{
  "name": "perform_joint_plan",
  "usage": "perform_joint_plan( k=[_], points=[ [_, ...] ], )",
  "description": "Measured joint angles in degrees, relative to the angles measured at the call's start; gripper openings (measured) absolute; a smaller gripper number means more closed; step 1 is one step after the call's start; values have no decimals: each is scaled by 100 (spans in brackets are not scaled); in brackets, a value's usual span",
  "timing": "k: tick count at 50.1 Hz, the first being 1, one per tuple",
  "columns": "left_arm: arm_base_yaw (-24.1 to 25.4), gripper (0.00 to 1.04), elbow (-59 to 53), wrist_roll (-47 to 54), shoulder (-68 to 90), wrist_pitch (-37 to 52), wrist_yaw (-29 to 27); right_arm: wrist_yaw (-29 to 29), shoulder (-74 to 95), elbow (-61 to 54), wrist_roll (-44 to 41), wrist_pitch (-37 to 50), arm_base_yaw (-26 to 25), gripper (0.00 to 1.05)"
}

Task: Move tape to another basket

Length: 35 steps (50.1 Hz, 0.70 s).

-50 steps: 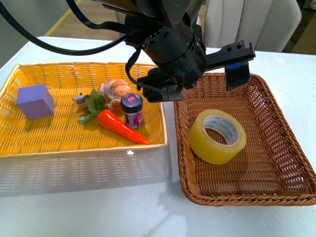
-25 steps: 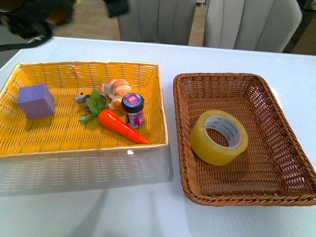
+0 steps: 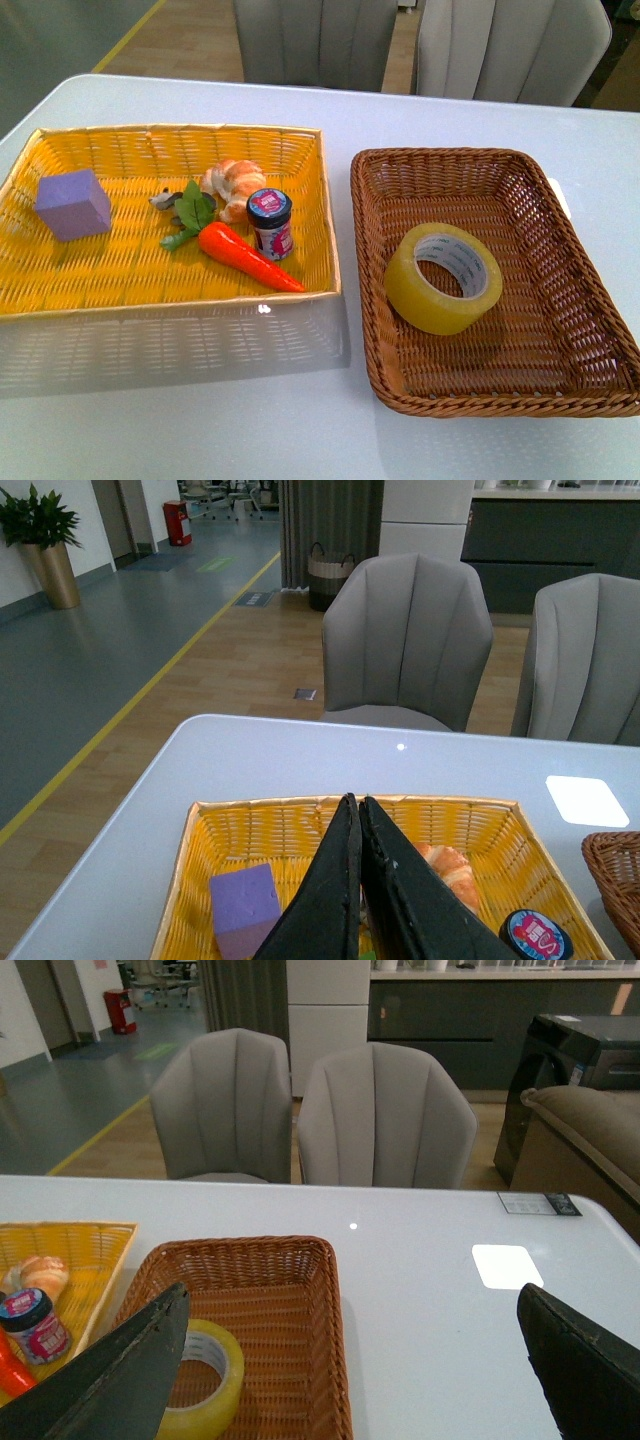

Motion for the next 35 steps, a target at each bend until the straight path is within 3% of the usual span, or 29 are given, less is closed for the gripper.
perform_joint_plan(
  k=[9,19,24,35],
  points=[
    [264,2,-699,13,-496,136,245,0,0,0,0,0,0,96],
    [461,2,-1058,22,-1484,-455,431,0,0,0,0,0,0,96],
    [767,2,-1178,31,-1884,-769,839,-2,0,0,0,0,0,96],
    [914,2,-1357,35,-2872,-1552,890,0,0,0,0,0,0,96]
  ],
)
